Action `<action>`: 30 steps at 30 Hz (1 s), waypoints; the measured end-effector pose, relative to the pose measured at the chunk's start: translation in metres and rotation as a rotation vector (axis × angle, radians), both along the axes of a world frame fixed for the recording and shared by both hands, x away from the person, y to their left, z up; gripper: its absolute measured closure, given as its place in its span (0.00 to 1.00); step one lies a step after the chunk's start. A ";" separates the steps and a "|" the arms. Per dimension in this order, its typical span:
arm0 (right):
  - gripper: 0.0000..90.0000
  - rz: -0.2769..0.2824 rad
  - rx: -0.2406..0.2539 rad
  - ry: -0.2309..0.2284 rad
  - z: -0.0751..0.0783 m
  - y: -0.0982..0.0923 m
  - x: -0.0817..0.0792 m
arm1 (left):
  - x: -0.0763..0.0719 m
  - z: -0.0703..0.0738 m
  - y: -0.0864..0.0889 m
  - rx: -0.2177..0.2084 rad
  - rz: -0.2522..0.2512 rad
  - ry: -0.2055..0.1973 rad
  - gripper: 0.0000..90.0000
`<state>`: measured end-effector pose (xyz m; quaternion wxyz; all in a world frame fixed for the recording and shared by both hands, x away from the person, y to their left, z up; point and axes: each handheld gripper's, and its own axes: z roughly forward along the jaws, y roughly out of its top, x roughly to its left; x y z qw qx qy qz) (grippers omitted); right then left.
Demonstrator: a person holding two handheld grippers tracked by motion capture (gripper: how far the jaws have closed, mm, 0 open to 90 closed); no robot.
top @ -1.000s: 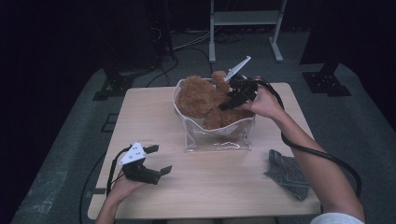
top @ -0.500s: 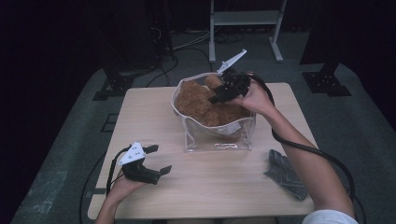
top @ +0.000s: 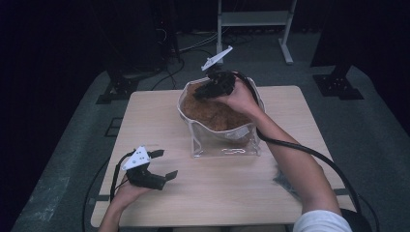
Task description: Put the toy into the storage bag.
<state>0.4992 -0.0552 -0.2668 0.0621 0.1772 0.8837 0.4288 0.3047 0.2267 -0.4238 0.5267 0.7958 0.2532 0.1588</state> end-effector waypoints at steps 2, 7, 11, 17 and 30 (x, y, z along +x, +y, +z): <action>0.81 0.003 0.020 0.011 -0.001 0.004 0.004 | 0.001 0.000 0.000 -0.004 0.000 0.000 0.06; 0.82 -0.004 0.037 0.031 -0.007 0.009 0.010 | 0.003 0.000 -0.001 -0.006 -0.005 -0.001 0.06; 0.88 -0.023 -0.027 0.029 -0.017 0.009 0.013 | 0.003 0.000 -0.001 -0.009 -0.007 -0.001 0.06; 0.99 -0.045 -0.158 0.079 -0.033 0.009 0.015 | 0.002 0.001 0.002 -0.013 0.000 -0.003 0.06; 0.78 -0.028 -0.100 0.073 -0.015 -0.007 0.002 | 0.000 0.001 0.001 -0.006 0.001 -0.006 0.06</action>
